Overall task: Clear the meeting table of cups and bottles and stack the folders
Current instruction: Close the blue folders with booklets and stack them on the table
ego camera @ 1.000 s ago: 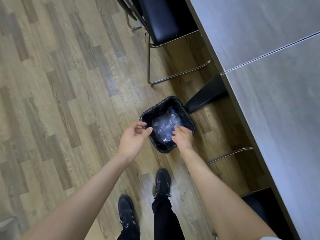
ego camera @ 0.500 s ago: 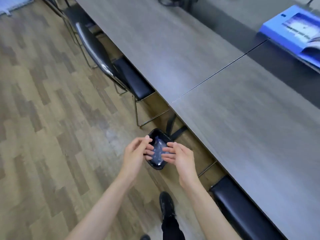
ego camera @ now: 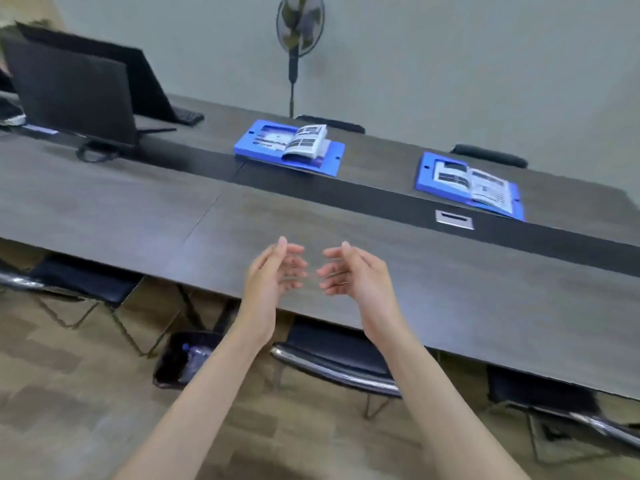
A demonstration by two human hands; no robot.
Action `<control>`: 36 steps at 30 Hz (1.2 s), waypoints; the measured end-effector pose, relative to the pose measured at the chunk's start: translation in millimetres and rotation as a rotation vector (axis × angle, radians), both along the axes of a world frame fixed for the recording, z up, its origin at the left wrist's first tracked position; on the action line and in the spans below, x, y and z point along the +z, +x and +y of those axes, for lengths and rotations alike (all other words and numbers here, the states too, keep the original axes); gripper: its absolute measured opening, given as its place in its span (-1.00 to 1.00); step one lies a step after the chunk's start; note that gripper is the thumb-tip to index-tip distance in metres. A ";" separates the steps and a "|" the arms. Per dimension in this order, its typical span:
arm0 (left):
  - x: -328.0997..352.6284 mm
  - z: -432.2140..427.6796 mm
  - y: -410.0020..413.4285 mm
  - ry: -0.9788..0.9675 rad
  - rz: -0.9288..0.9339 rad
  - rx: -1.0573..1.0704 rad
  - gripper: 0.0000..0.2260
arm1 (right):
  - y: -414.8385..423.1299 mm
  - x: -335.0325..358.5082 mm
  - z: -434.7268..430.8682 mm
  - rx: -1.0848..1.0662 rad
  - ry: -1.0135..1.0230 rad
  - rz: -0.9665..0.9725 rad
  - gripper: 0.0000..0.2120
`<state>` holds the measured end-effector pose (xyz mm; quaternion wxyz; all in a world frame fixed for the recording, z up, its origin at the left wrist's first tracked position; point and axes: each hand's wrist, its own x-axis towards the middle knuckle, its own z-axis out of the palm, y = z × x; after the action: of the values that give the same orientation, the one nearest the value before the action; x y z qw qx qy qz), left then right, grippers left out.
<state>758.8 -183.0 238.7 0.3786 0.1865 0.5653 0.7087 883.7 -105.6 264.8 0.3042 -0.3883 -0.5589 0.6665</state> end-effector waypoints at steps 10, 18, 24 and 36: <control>54.0 117.7 280.5 0.127 0.068 -0.521 -0.70 | 303.6 51.7 40.0 -0.490 0.091 -0.008 -0.63; 83.5 178.1 531.2 0.202 0.041 -0.754 -0.67 | 573.5 81.3 67.0 -0.723 0.148 -0.080 -0.56; 87.5 236.3 686.4 0.161 0.005 -0.954 -0.69 | 736.3 109.7 86.0 -0.893 0.144 -0.066 -0.47; 84.7 415.6 960.0 0.238 -0.028 -1.239 -0.69 | 978.9 109.5 204.8 -1.195 0.195 -0.139 -0.41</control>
<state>1718.7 232.6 323.4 0.7029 0.5110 0.2648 0.4180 1862.6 99.2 374.4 0.6227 -0.6476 -0.3212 0.2994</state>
